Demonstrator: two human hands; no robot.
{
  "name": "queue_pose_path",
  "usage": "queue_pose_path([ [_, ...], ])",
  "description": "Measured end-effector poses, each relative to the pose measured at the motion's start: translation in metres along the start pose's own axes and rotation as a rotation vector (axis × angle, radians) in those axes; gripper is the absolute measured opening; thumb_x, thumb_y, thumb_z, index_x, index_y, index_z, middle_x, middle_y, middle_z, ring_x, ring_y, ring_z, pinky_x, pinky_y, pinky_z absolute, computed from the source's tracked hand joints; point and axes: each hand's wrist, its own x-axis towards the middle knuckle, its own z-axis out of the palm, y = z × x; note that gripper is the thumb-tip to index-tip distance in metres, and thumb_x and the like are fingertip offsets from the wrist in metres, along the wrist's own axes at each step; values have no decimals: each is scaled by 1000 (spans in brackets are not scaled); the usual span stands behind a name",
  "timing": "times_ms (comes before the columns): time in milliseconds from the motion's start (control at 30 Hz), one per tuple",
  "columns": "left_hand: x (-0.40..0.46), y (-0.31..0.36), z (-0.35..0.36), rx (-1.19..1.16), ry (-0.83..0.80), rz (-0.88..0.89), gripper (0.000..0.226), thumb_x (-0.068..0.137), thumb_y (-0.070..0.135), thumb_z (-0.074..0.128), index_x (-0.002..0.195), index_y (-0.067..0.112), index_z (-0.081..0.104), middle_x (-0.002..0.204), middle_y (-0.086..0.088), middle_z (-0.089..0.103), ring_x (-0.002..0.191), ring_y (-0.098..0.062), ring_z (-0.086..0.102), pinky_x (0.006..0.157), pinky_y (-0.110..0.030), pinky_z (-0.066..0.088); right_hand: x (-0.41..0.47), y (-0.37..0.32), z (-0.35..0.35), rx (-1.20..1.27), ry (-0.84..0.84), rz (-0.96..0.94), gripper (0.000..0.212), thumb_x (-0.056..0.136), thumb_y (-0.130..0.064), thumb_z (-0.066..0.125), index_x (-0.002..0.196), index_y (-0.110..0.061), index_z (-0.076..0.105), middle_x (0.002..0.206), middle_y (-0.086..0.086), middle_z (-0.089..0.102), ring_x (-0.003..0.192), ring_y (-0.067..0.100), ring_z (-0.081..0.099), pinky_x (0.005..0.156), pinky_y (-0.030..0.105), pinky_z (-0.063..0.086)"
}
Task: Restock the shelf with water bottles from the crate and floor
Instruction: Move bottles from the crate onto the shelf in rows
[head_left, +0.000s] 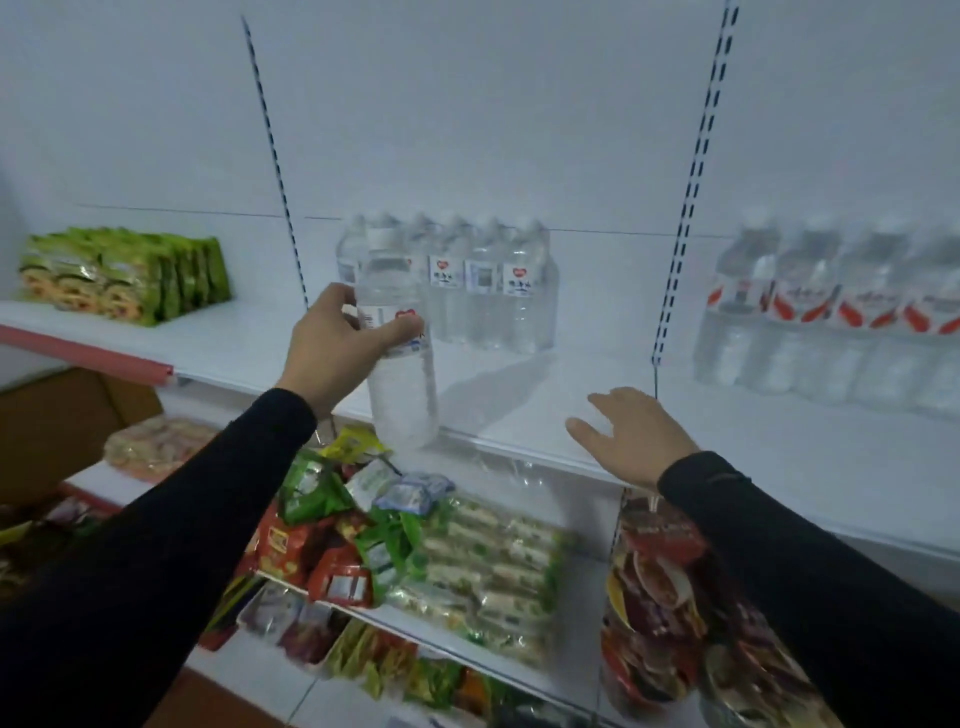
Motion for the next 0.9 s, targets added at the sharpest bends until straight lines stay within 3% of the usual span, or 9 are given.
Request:
queue_pose_path([
  [133, 51, -23, -6, 81, 107, -12, 50, 74, 43, 79, 106, 18, 50, 86, 9, 60, 74, -4, 57, 55, -22, 41, 17, -2, 15, -117, -108, 93, 78, 94, -71, 22, 157, -25, 18, 165, 7, 10, 151, 25, 11, 122, 39, 10],
  [300, 101, -55, 8, 106, 155, -52, 52, 78, 42, 75, 109, 12, 45, 99, -4, 59, 88, -25, 60, 69, -33, 47, 22, 3, 23, -109, -113, 121, 82, 90, -76, 19, 158, -31, 12, 166, 3, 3, 152, 23, 5, 123, 40, 7],
  [467, 120, -65, 29, 109, 149, 7, 55, 82, 40, 71, 120, 7, 47, 88, 2, 57, 84, -23, 57, 69, -30, 42, 23, 5, 24, -86, -104, 136, 83, 88, -78, 21, 157, -33, 13, 166, 1, 4, 152, 20, 5, 123, 38, 6],
  [600, 110, -80, 32, 107, 104, -3, 64, 86, 32, 70, 137, 11, 37, 112, -4, 61, 90, -21, 57, 77, -30, 44, 22, 4, 23, -82, -104, 135, 83, 88, -78, 21, 157, -33, 14, 166, 0, 5, 152, 20, 5, 123, 38, 6],
  [700, 93, -98, 29, 175, 28, -39, 64, 89, 25, 67, 140, 9, 34, 131, -11, 57, 111, -32, 57, 85, -35, 44, 20, 2, 22, -73, -104, 134, 82, 89, -78, 21, 157, -33, 14, 166, 0, 5, 152, 20, 5, 123, 37, 5],
  [900, 88, -118, 34, 230, 17, -86, 66, 84, 27, 73, 139, 12, 40, 125, -16, 56, 111, -36, 57, 91, -44, 48, 20, 2, 23, -85, -89, 137, 84, 87, -79, 20, 157, -33, 15, 166, 0, 6, 152, 20, 5, 123, 38, 6],
])
